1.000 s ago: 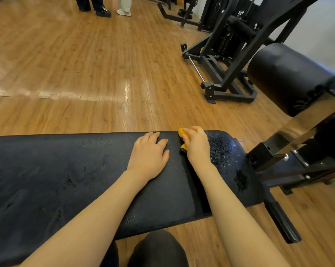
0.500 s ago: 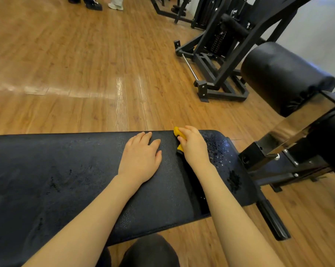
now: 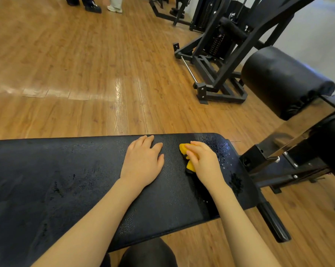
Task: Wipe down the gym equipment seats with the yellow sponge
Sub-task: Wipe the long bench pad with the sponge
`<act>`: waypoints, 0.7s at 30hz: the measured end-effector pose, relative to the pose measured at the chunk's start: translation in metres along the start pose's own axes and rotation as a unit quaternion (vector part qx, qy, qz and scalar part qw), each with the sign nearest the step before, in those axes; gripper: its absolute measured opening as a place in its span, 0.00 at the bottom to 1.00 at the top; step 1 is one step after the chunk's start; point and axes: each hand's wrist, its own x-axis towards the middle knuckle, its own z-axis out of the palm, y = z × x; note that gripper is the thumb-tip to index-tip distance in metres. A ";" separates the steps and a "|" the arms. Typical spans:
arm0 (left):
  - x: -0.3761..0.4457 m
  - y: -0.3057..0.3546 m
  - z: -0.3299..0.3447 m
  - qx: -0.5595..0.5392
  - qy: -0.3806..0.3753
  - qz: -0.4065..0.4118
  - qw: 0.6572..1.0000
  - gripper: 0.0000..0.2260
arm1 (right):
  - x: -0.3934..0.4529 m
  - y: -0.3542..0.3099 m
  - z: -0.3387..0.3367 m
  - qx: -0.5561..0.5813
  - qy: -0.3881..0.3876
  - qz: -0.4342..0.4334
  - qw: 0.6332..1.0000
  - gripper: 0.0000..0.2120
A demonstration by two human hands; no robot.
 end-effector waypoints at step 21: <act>-0.001 -0.001 0.000 -0.011 0.016 0.009 1.000 0.14 | 0.019 0.004 0.000 -0.022 0.039 0.042 0.998 0.15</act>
